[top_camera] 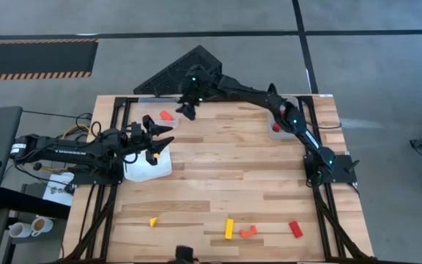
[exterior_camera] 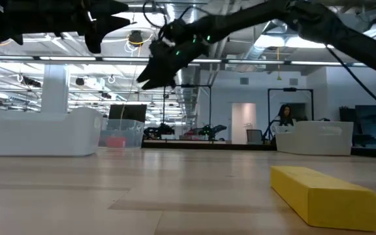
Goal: Sort & place blocks by color
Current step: Put the left yellow block into the white bin
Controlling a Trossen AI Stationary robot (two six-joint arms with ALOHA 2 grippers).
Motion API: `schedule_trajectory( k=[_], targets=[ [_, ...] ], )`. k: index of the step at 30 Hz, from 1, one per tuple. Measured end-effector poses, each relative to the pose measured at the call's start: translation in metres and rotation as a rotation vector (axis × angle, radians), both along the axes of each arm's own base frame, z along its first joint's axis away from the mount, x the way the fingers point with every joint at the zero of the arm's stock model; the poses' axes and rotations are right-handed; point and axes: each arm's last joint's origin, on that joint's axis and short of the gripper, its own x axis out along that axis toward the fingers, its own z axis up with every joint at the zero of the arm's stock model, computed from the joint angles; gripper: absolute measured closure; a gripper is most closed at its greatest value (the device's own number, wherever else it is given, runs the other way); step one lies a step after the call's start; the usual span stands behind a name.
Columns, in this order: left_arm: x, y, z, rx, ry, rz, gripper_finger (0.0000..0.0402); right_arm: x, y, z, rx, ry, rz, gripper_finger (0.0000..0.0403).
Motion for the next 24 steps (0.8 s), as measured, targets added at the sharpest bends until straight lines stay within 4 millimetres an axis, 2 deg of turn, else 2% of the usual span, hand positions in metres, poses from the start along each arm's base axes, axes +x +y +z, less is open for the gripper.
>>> schedule_trajectory(
  k=[4,7,11,14,18,21,24],
  targets=[
    [0.000,0.000,-0.002,-0.015,0.015,-0.005,0.0223,-0.022,0.036,0.020,-0.044,0.195,0.138,0.0159],
    [0.001,0.000,-0.004,-0.025,0.040,-0.010,0.0223,-0.036,0.064,0.034,-0.056,0.314,0.178,0.0173],
    [0.002,0.000,-0.007,-0.052,0.060,-0.019,0.0223,-0.053,0.096,0.061,-0.069,0.358,0.230,0.0197],
    [0.002,-0.002,-0.009,-0.076,0.077,-0.033,0.0223,-0.063,0.115,0.070,-0.086,0.338,0.261,0.0215],
    [0.002,-0.007,-0.009,-0.083,0.076,-0.070,0.0223,-0.083,0.131,0.064,-0.074,0.311,0.249,0.0233],
    [0.003,-0.010,-0.009,-0.078,0.078,-0.089,0.0223,-0.107,0.138,0.048,-0.037,0.279,0.201,0.0241],
    [0.003,-0.011,-0.009,-0.077,0.087,-0.097,0.0223,-0.138,0.153,0.028,-0.006,0.217,0.144,0.0245]
  ],
)
